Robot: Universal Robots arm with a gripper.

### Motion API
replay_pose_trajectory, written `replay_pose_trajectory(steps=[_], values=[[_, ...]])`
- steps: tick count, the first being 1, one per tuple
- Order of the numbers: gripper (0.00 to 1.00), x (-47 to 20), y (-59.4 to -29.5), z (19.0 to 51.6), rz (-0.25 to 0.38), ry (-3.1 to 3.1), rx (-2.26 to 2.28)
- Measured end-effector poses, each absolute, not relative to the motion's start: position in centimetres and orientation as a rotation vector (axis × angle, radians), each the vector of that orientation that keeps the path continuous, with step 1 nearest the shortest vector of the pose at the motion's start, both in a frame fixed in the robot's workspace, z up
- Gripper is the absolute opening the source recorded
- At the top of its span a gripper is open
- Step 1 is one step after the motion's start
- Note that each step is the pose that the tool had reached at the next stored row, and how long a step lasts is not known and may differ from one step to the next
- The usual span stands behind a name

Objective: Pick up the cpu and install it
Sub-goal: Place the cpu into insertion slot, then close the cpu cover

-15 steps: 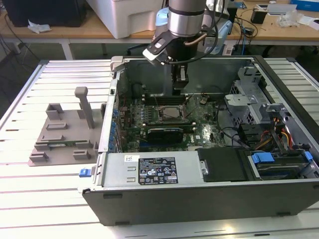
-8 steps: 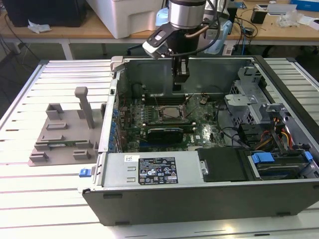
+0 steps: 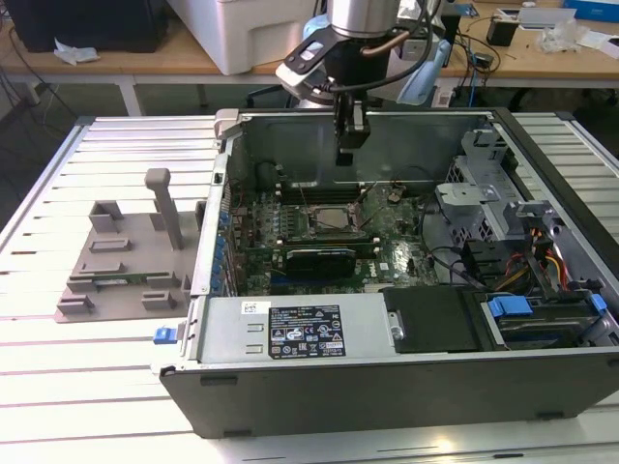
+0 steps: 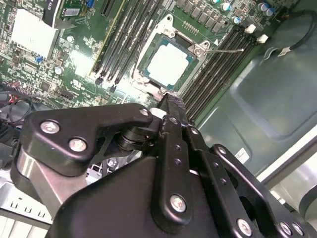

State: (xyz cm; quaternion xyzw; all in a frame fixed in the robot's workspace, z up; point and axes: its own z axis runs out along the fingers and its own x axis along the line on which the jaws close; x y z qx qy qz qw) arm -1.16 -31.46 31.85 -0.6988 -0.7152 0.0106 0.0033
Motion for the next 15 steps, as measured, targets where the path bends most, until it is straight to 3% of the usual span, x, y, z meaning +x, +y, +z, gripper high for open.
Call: replay_pose_trajectory(steps=[10, 15], values=[[0.11, -0.9, -31.5, 31.9, 0.033, -2.242, -2.190], [0.11, 2.5, -31.4, 31.8, 0.044, -2.237, -2.185]])
